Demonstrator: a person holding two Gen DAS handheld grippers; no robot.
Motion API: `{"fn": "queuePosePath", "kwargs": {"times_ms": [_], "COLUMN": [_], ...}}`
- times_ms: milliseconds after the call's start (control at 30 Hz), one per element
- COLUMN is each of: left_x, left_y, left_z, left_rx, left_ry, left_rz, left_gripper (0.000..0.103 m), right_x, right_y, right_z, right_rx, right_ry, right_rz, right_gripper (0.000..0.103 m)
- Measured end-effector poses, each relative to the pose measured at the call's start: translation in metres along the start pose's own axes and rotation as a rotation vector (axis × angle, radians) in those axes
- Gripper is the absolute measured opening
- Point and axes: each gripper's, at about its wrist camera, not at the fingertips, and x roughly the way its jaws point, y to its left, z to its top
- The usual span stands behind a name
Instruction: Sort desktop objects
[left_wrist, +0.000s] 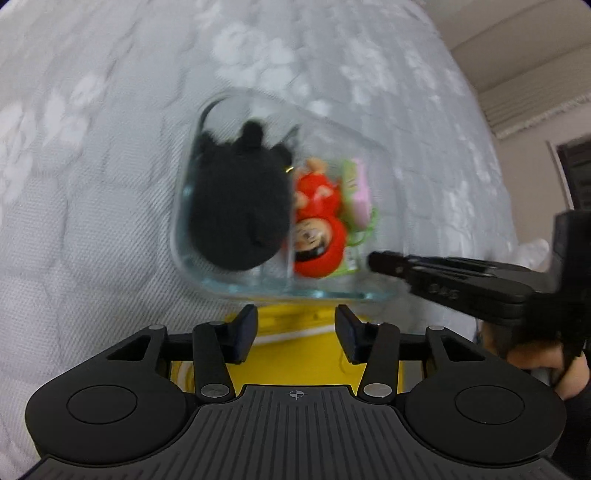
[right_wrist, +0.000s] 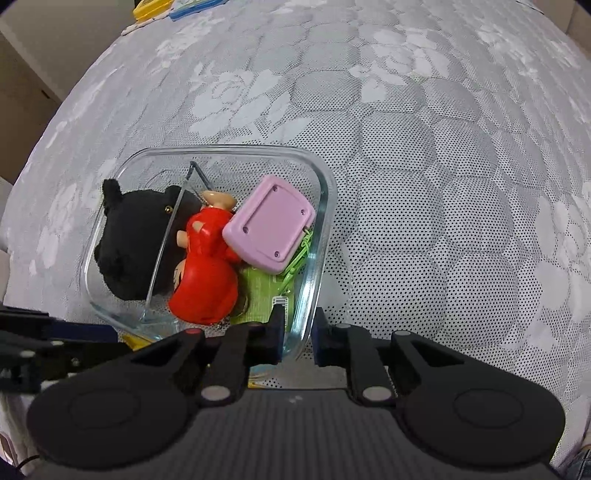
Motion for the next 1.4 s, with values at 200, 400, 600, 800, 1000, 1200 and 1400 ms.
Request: {"fn": "queuePosePath", "kwargs": {"times_ms": [200,400,600,800,1000,1200,1400], "left_x": [-0.017,-0.032,-0.008,-0.007,-0.008,-0.009,-0.013], "left_y": [0.016,0.058,0.074,0.058,0.055,0.044,0.028], "left_z": [0.020,0.047,0.053,0.050,0.043,0.031,0.019], "left_rx": [-0.054,-0.153,-0.291,-0.238,-0.213,-0.119,-0.018], "left_ry": [0.013,-0.105,-0.128,-0.141,-0.140,-0.126,-0.133], "left_rz": [-0.011,0.045,-0.049,-0.016,-0.001,0.043,0.108], "left_gripper": [0.093,0.092,0.051,0.044,0.044,0.043,0.041], "right_x": [-0.007,-0.010,-0.001,0.007,0.012,0.011,0.011], "right_y": [-0.005,-0.007,-0.005,-0.003,0.000,0.008,0.008], "right_z": [0.000,0.003,0.000,-0.003,-0.006,-0.011,-0.010], "right_rx": [0.055,0.051,0.047,0.041,0.027,-0.027,-0.031], "right_ry": [-0.035,-0.113,-0.087,-0.053,-0.029,-0.026,-0.017], "right_rz": [0.006,-0.051,-0.055,-0.045,-0.036,-0.044,-0.061], "right_gripper": [0.023,0.036,0.029,0.028,0.029,0.021,0.018]}}
